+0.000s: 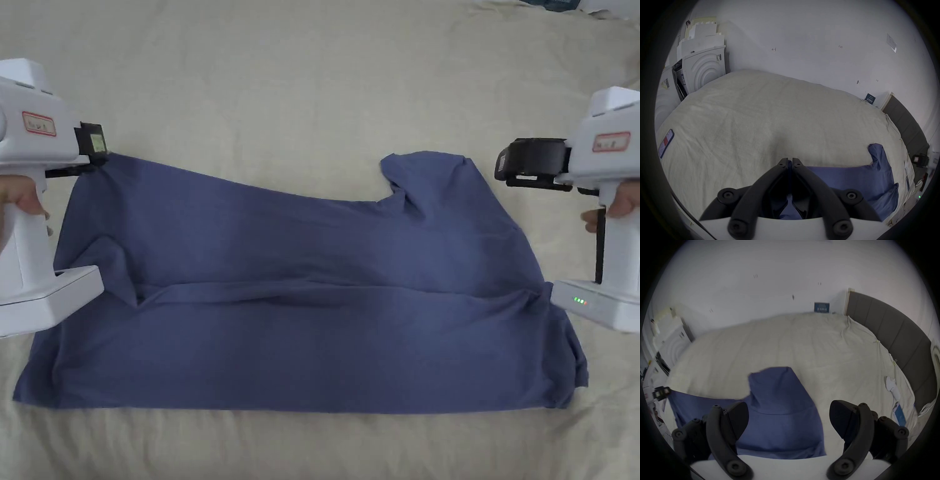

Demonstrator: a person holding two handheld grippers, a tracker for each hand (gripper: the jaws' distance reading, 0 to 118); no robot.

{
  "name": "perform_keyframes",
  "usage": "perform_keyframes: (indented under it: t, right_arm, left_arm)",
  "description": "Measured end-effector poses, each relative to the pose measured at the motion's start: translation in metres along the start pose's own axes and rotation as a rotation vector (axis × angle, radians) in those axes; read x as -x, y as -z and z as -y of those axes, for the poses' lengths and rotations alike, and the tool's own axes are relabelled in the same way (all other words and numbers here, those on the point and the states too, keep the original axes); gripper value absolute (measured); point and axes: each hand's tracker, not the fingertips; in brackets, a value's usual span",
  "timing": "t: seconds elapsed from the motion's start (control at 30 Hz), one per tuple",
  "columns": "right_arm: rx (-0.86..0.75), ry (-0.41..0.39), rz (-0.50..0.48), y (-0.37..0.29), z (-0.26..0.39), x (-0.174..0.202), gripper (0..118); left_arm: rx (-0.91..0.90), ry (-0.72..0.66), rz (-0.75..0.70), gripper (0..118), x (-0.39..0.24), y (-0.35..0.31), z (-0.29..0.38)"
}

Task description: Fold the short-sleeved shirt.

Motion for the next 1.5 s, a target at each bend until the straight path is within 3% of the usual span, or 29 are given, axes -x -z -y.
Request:
perform_keyframes:
  t: [0.17,0.23,0.53,0.6,0.67,0.73,0.77,0.8,1.1,1.5]
  right_arm:
    - [0.174,0.002,0.011,0.06,-0.023,-0.005,103]
    - [0.229,0.012,0.059,0.085,-0.024,-0.009,103]
    - [0.343,0.082,0.084,0.158,-0.011,-0.033,102]
    - [0.343,0.113,0.074,0.162,-0.01,-0.037,86]
    - [0.337,0.151,0.032,0.163,-0.007,-0.04,57]
    - [0.332,0.145,0.034,0.163,-0.005,-0.039,39]
    - [0.324,0.128,0.042,0.162,-0.005,-0.038,10]
    - [0.316,0.11,0.044,0.16,-0.006,-0.037,1]
    - [0.192,0.103,-0.021,0.102,-0.014,-0.049,1]
    - [-0.03,0.063,-0.081,-0.042,0.005,-0.056,1]
  left_arm:
    - [-0.001,0.005,-0.017,0,0.002,0.013,0.003]
    - [0.001,0.033,-0.042,0,0.0,0.017,0.004]
    - [0.012,0.056,-0.059,0,0.0,0.031,0.007]
    - [0.015,0.057,-0.055,0,0.005,0.033,0.007]
    - [0.018,0.036,-0.052,0,0.008,0.036,0.005]
    - [0.027,0.021,-0.043,0,0.011,0.039,0.005]
    - [0.03,0.016,-0.042,0,0.012,0.04,0.005]
    - [0.032,0.016,-0.04,0,0.012,0.04,0.004]
    - [0.044,-0.015,-0.035,0,0.017,0.03,0.005]
    - [-0.025,-0.071,-0.013,0,0.036,-0.037,0.011]
